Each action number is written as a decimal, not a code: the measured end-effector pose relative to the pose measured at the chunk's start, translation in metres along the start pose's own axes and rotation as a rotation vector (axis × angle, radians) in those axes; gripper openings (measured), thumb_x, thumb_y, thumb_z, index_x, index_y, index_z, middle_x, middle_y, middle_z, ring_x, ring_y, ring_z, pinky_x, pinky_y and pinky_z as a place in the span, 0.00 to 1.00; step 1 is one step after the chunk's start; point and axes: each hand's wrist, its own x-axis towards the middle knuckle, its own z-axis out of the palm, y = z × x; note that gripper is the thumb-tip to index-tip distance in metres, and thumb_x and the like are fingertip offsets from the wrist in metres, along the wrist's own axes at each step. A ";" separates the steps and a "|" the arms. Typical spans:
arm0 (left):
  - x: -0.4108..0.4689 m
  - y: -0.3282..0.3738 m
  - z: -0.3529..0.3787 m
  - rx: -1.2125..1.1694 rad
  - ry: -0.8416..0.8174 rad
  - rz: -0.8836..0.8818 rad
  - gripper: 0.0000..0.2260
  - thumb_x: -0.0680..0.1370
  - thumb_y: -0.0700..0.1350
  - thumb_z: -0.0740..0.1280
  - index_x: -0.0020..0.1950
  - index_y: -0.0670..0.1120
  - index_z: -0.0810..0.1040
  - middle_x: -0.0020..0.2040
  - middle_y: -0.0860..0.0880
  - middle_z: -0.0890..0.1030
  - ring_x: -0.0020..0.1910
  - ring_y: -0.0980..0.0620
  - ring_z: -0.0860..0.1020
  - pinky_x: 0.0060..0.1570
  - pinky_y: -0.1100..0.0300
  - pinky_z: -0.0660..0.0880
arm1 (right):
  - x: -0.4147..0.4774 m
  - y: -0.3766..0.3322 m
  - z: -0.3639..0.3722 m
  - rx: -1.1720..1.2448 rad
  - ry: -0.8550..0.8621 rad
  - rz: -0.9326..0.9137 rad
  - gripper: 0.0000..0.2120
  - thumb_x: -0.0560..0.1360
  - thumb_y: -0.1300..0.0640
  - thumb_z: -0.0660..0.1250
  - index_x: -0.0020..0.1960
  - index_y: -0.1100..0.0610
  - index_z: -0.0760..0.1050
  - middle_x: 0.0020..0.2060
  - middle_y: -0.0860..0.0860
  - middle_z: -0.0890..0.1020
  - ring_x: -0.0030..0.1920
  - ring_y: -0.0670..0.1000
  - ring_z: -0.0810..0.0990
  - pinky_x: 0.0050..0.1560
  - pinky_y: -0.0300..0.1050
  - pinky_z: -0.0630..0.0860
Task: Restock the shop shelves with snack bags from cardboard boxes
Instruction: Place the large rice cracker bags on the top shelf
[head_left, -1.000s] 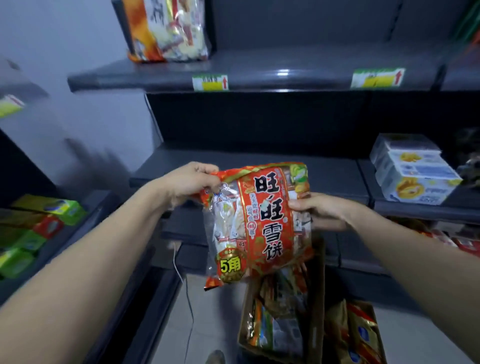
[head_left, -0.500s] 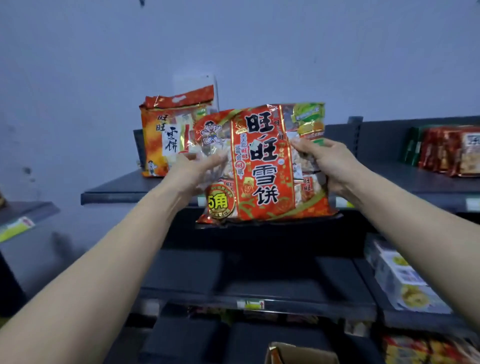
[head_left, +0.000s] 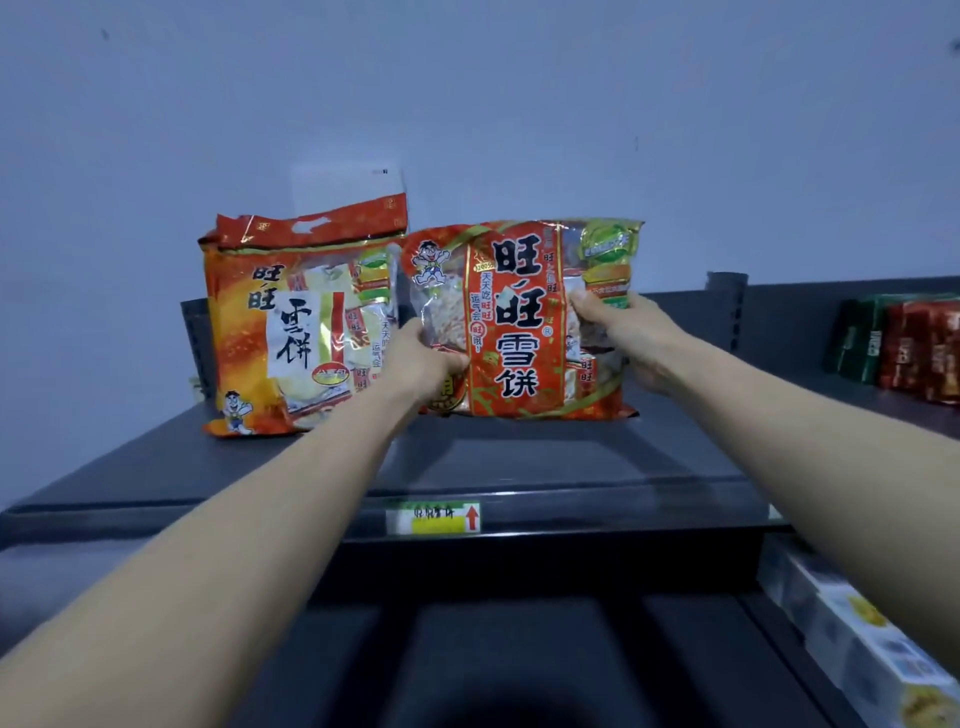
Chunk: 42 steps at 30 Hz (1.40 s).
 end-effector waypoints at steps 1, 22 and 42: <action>0.013 -0.008 0.001 -0.007 0.005 -0.005 0.18 0.74 0.34 0.70 0.62 0.39 0.72 0.54 0.43 0.79 0.50 0.47 0.77 0.45 0.59 0.74 | 0.010 0.005 0.003 -0.030 -0.045 0.022 0.12 0.76 0.51 0.66 0.58 0.53 0.74 0.43 0.47 0.85 0.40 0.44 0.84 0.33 0.40 0.76; 0.151 -0.080 0.030 0.227 0.045 -0.087 0.28 0.76 0.41 0.66 0.71 0.38 0.55 0.66 0.38 0.70 0.63 0.40 0.72 0.63 0.48 0.71 | 0.153 0.092 0.056 -0.375 0.283 0.066 0.33 0.70 0.53 0.72 0.70 0.51 0.61 0.61 0.52 0.78 0.62 0.57 0.76 0.66 0.58 0.70; -0.007 -0.020 0.035 0.263 0.000 0.124 0.19 0.75 0.38 0.67 0.65 0.40 0.69 0.57 0.45 0.78 0.55 0.48 0.76 0.56 0.60 0.71 | -0.047 0.051 0.033 -0.764 0.157 -0.327 0.18 0.75 0.59 0.67 0.64 0.56 0.73 0.62 0.52 0.78 0.63 0.51 0.75 0.61 0.36 0.66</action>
